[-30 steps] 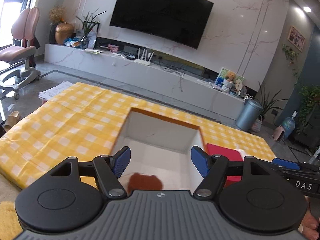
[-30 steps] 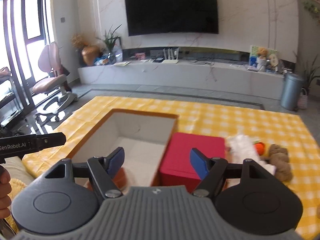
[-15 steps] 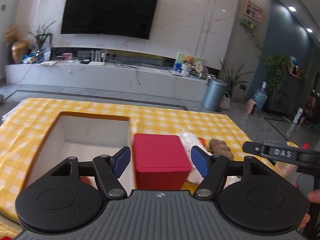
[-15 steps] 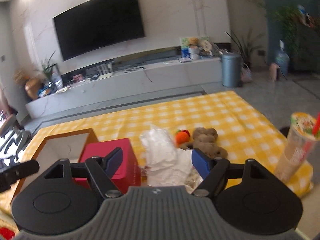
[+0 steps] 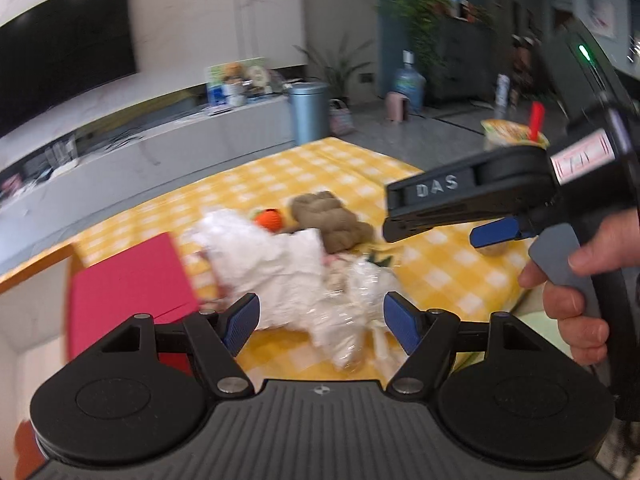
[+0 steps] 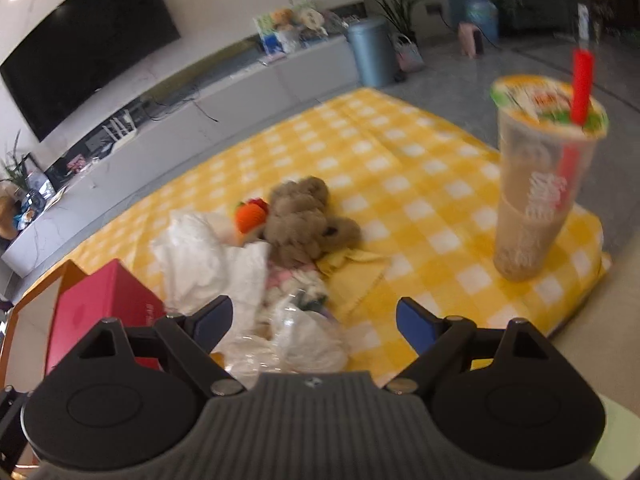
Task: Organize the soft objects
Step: 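Move the left tool back to the mat and grasp the plastic-wrapped bundle, then lift the wrapped bundle with the left tool while the right tool grasps the tissues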
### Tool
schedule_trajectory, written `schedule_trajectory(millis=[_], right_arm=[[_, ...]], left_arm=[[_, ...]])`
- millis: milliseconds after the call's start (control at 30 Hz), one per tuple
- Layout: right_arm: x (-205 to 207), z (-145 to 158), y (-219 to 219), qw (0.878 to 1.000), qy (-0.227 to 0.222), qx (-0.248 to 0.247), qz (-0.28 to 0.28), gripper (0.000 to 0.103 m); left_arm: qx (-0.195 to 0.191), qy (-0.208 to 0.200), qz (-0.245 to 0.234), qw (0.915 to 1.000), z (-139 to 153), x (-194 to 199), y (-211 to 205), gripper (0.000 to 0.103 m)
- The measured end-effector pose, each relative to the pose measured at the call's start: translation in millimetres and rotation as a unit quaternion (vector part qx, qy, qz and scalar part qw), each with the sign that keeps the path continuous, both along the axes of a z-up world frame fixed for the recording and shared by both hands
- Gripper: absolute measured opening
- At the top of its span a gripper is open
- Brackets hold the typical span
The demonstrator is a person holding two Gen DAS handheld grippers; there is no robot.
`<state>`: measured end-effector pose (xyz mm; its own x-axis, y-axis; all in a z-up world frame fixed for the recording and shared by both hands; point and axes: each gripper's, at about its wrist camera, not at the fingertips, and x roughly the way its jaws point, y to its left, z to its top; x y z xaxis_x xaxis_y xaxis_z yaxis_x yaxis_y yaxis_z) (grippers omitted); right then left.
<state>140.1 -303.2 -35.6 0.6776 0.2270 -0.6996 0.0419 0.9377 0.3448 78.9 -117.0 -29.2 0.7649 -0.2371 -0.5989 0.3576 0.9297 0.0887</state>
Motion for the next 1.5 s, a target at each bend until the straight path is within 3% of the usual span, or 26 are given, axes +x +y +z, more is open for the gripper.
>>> schedule_trajectory(millis=[200,367,400,567,633,733,933,1000,1100,1267,1500], right_arm=[[8,-19,-24,0.999,0.025,0.029,-0.020,0.087],[9,-22,-29,0.998,0.033,0.057,-0.013,0.087],[9,-22,-27,0.998,0.033,0.055,-0.009,0.088],[12,-26,-17,0.999,0.036,-0.009,-0.016,0.088],[13,-29,-21,0.999,0.041,-0.001,-0.024,0.088],[11,-28,-26,0.999,0.036,0.009,-0.034,0.089],[8,-20,-26,0.999,0.023,0.027,-0.037,0.089],[8,-18,-23,0.999,0.017,0.031,-0.030,0.088],[8,-18,-19,0.999,0.014,0.029,-0.020,0.089],[11,-21,-21,0.999,0.021,0.033,-0.035,0.088],[16,-21,-15,0.997,0.015,0.078,-0.016,0.088]], left_arm=[[0.025,0.027,-0.077,0.9963,-43,30,-35,0.084],[0.063,0.039,-0.093,0.9929,-73,52,-45,0.086],[0.073,0.044,-0.100,0.9913,-77,54,-45,0.090],[0.123,0.036,-0.107,0.9859,-92,62,-54,0.091],[0.139,0.042,-0.106,0.9836,-96,63,-54,0.084],[0.157,0.030,-0.082,0.9837,-99,64,-54,0.051],[0.147,0.025,-0.071,0.9864,-85,54,-46,0.047],[0.131,0.011,-0.069,0.9889,-73,40,-40,0.047],[0.074,0.005,-0.073,0.9946,-48,25,-24,0.047],[0.012,-0.008,-0.028,0.9995,-16,10,5,0.045],[-0.100,0.006,0.027,0.9947,7,8,51,0.044]])
